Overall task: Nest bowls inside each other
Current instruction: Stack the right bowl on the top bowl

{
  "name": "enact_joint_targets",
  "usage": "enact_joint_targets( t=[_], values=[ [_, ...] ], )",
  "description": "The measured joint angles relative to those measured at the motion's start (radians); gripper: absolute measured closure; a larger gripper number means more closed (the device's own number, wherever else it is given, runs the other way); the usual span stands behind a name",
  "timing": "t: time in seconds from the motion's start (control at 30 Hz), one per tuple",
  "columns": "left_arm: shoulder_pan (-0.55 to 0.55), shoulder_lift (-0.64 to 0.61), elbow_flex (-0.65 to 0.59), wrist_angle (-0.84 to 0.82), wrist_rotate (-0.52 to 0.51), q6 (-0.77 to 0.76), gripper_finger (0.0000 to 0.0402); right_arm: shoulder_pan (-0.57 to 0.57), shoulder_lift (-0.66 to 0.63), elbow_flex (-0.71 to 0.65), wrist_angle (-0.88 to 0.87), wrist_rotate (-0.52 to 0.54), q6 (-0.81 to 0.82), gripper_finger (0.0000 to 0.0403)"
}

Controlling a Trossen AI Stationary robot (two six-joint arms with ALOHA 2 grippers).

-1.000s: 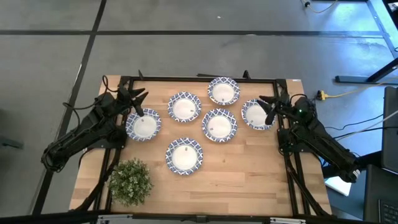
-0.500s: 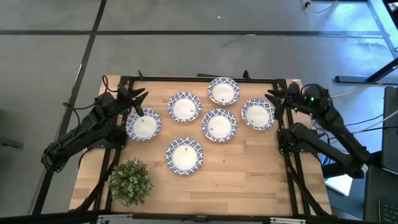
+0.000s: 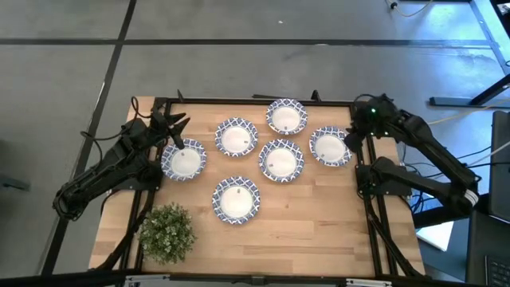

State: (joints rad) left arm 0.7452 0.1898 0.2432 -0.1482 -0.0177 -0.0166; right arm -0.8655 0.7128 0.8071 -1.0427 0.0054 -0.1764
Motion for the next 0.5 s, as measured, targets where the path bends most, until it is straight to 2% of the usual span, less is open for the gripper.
enact_joint_targets(
  t=[0.33, 0.4, 0.5],
  values=[
    [0.001, 0.000, 0.000, -0.001, 0.000, 0.000, 0.0291, -0.158, 0.178, -0.048, 0.016, -0.040, -0.145, 0.0267],
    [0.001, 0.000, 0.000, -0.001, 0.000, -0.001, 0.0291, -0.207, 0.213, -0.048, 0.044, -0.085, -0.166, 0.0267],
    [0.001, 0.000, 0.000, -0.001, 0.000, -0.006, 0.0291, -0.269, 0.262, -0.048, 0.059, -0.221, -0.208, 0.0267]
  ],
)
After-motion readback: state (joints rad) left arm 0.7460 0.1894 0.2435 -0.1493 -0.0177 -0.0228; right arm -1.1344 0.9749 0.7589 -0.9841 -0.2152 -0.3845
